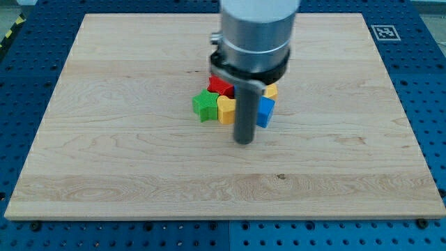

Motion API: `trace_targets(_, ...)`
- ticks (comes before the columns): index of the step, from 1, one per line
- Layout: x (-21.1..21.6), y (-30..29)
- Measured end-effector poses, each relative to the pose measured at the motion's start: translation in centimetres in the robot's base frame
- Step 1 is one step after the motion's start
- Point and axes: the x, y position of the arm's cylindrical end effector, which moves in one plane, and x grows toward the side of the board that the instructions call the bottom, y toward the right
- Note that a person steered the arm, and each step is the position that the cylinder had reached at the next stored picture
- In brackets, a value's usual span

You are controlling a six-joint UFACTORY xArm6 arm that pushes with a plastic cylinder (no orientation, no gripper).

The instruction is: Move your arm at red circle and red star

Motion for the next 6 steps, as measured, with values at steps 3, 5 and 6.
trace_targets(3,-6.9,-15.2)
trace_targets(5,-10.1,-9.1)
trace_targets(6,-14.1,-4.7)
